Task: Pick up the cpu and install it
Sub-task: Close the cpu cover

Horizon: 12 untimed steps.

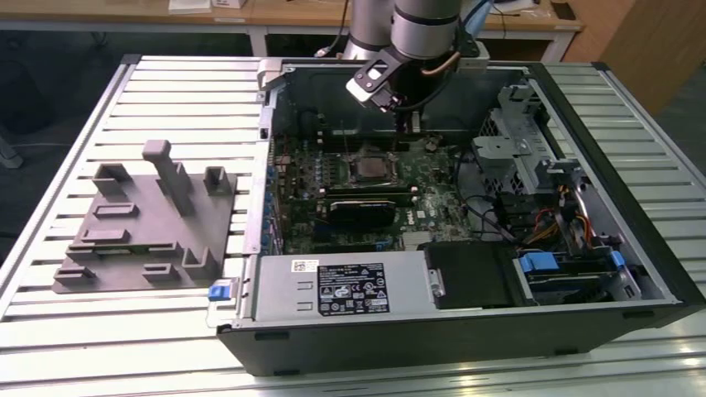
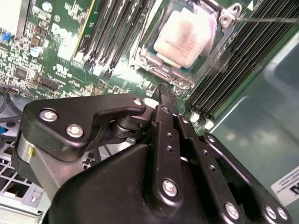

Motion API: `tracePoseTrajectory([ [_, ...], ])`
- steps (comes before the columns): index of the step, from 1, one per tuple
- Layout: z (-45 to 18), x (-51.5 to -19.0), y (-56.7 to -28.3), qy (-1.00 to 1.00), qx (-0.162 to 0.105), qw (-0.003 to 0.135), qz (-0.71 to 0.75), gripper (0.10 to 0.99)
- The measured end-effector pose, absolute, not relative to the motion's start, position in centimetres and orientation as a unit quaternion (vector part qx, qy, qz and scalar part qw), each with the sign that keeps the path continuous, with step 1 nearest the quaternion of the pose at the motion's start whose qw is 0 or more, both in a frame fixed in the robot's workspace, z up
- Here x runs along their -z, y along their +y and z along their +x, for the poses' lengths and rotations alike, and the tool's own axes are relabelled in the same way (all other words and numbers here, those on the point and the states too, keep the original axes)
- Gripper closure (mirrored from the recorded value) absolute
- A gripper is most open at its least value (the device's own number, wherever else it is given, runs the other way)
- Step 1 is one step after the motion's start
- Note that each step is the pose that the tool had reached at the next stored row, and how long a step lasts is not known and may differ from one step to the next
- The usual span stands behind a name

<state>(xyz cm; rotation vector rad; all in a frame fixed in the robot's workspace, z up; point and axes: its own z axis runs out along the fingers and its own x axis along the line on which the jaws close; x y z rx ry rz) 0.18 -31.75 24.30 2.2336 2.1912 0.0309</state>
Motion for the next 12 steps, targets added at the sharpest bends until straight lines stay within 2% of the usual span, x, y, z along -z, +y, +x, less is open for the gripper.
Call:
tracePoseTrajectory([
  [12,-1.9,-24.3,-31.8,0.7,-0.011,0.007,0.714,0.98],
])
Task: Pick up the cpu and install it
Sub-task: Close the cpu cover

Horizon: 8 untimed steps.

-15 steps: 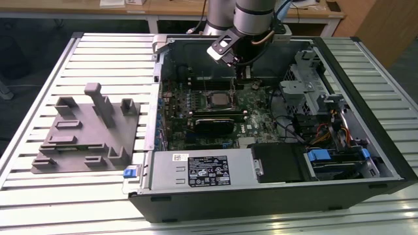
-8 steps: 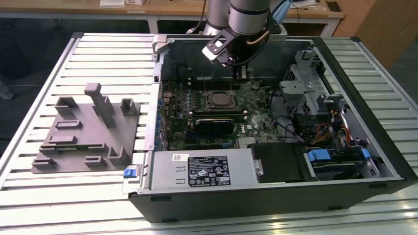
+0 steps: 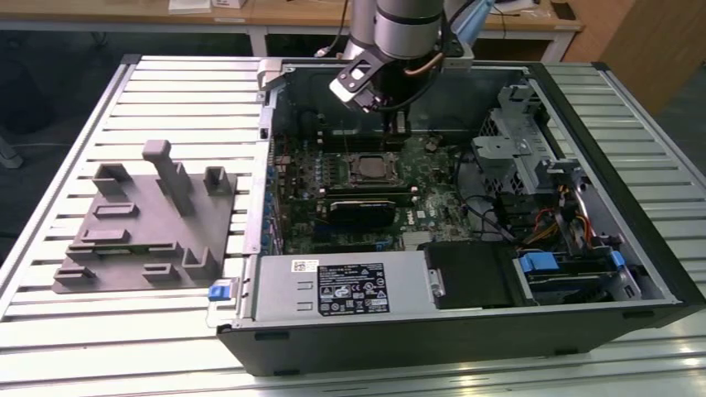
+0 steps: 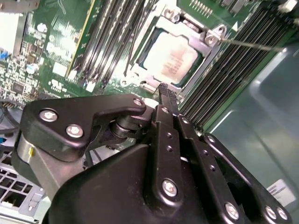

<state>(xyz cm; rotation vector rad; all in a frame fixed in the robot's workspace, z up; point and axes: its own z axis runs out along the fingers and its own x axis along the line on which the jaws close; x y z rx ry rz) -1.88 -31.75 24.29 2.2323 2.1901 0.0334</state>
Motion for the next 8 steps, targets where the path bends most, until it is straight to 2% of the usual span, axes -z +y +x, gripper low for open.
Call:
tracePoseTrajectory([
  [8,-3.2,-24.3,-31.8,0.7,-0.011,0.007,0.714,0.98],
])
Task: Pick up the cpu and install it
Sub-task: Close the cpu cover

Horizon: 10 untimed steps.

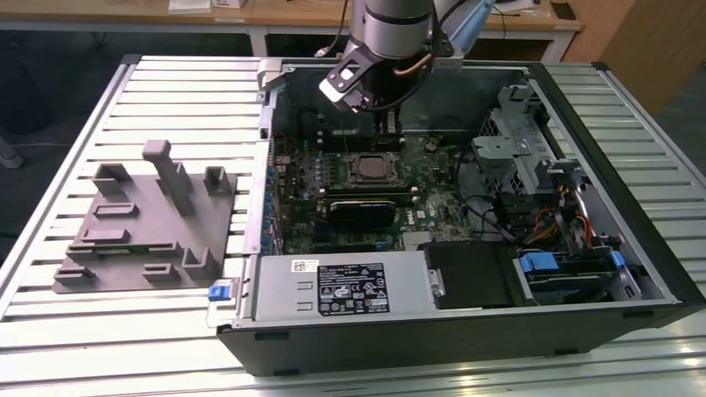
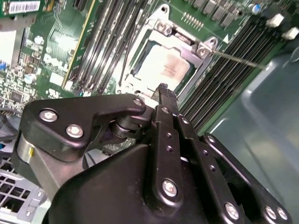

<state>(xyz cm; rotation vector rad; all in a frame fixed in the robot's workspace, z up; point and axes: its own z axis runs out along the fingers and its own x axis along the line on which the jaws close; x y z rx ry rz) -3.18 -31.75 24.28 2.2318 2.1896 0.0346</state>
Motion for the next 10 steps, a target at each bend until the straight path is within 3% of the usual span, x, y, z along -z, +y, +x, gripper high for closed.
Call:
tracePoseTrajectory([
  [10,-4.8,-24.3,-31.7,0.7,-0.011,0.008,0.714,0.98],
])
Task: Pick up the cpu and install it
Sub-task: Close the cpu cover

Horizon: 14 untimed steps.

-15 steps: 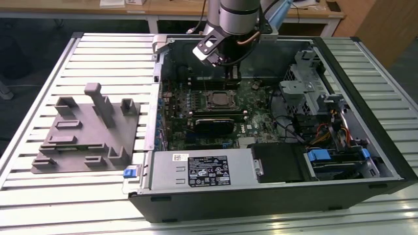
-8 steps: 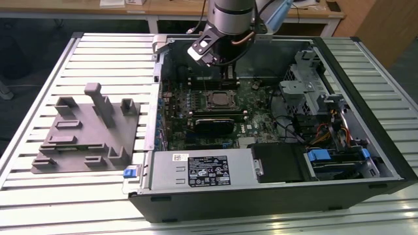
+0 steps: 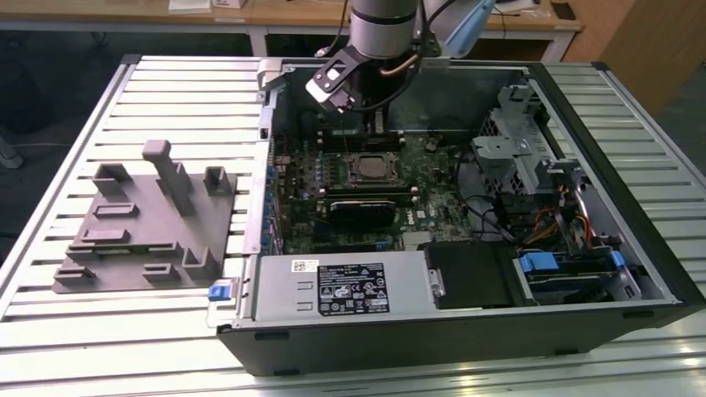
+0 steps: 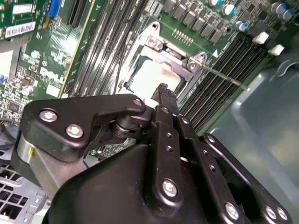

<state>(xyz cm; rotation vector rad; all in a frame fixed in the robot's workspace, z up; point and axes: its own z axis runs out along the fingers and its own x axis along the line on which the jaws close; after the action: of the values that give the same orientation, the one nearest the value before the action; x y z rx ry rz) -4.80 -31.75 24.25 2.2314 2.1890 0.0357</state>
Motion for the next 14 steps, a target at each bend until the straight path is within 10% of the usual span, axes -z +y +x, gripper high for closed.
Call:
tracePoseTrajectory([
  [14,-4.9,-22.8,-31.9,0.7,-0.011,0.008,0.714,0.98],
])
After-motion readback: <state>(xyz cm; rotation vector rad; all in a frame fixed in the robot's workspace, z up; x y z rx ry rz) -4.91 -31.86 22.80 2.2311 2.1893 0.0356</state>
